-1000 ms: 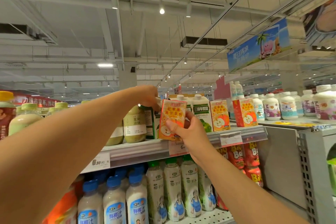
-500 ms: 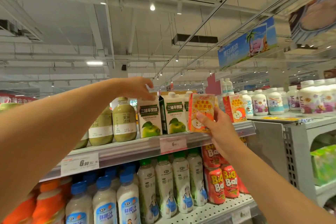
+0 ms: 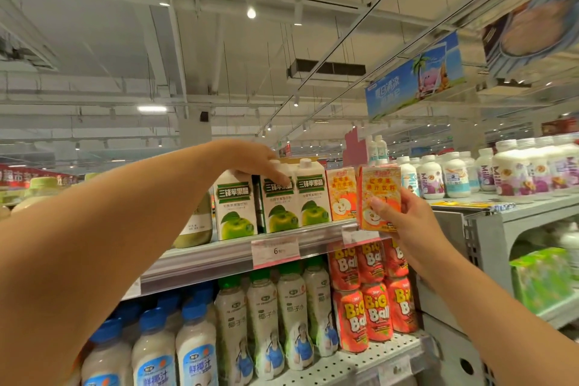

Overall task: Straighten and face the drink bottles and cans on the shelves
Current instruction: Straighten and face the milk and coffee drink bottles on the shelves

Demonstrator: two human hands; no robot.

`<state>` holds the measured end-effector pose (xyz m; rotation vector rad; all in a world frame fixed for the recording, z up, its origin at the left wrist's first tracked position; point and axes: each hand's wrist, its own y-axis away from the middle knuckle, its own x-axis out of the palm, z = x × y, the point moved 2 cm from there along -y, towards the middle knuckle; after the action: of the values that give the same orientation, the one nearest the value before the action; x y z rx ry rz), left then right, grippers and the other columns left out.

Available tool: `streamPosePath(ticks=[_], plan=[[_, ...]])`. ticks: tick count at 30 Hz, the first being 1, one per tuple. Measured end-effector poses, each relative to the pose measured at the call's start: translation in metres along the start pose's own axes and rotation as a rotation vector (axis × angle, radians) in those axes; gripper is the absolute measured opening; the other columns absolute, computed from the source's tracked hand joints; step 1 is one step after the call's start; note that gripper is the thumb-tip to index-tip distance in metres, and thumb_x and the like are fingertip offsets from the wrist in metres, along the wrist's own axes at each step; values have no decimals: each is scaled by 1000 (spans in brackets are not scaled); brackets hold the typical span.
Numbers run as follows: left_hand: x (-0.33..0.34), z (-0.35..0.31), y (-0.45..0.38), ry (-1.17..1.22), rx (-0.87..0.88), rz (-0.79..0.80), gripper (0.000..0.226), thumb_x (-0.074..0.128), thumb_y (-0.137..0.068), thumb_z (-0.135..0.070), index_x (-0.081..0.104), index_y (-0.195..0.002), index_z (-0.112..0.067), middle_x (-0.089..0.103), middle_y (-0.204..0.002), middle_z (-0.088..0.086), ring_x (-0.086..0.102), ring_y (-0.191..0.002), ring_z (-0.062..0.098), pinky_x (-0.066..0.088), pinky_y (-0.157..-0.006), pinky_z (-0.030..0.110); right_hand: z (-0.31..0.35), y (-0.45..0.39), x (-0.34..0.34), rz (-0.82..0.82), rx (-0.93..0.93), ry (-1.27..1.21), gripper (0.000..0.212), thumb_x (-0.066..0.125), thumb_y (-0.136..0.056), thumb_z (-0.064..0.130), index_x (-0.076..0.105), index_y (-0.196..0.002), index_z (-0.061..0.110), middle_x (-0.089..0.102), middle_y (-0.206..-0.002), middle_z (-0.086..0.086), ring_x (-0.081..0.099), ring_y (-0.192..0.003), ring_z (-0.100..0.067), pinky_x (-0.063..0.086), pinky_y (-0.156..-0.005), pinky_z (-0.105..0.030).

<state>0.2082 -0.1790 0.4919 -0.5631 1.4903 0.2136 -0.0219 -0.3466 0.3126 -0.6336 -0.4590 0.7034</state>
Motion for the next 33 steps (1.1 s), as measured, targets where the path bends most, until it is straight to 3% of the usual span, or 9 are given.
streamPosePath(ticks=[5,9,11,15,20,24,28,33], plan=[[-4,8,-4,100,-37,79,53,81,-76,-57,66,-113,-22,80,-93,-1,78,-80,15,59,-62,25,1,-1,-7,-12,-5,10,36,73,-88,26,64,-122,20,76,-111,-2,74,-101,-23,58,-90,-50],[-11,2,-5,-15,-62,150,54,78,-79,-58,64,-116,-21,80,-94,-1,77,-82,17,60,-64,29,0,-3,-19,-28,-34,43,34,74,-89,27,65,-121,22,76,-110,-2,75,-99,-25,59,-85,-55],[-13,-9,-8,-111,-17,102,64,73,-83,-59,60,-130,-18,77,-104,1,75,-90,19,60,-74,34,0,-4,-27,-38,-54,63,34,76,-86,28,68,-119,23,77,-108,-2,75,-96,-24,62,-77,-53],[-10,-38,-21,-125,56,-112,91,66,-78,-72,45,-150,-20,67,-129,8,63,-116,27,48,-104,46,1,-7,-40,-83,-72,72,35,79,-83,28,68,-116,26,78,-103,3,77,-91,-20,62,-63,-31],[8,-51,-33,-188,67,-23,79,65,-85,-69,49,-145,-21,60,-132,0,59,-118,24,48,-102,41,1,-7,-46,-89,-79,95,41,80,-76,38,68,-113,29,78,-102,5,76,-91,-16,61,-68,-26],[12,-46,-39,-143,75,-24,65,72,-83,-62,57,-129,-19,69,-112,-2,67,-95,16,54,-81,32,-4,-4,-48,-78,-80,78,42,82,-74,38,68,-113,30,78,-104,2,76,-94,-19,59,-79,-40],[5,-44,-32,-165,47,-21,78,72,-81,-66,53,-141,-19,65,-126,0,63,-107,20,50,-94,36,-5,-5,-49,-79,-69,86,44,81,-74,39,68,-115,28,78,-104,3,76,-94,-18,59,-81,-42],[0,-44,-32,-112,26,9,74,76,-83,-56,50,-141,-18,62,-134,2,62,-114,22,49,-93,34,-3,-7,-47,-76,-91,71,46,83,-75,38,66,-116,30,78,-102,8,76,-91,-13,59,-65,-21]])
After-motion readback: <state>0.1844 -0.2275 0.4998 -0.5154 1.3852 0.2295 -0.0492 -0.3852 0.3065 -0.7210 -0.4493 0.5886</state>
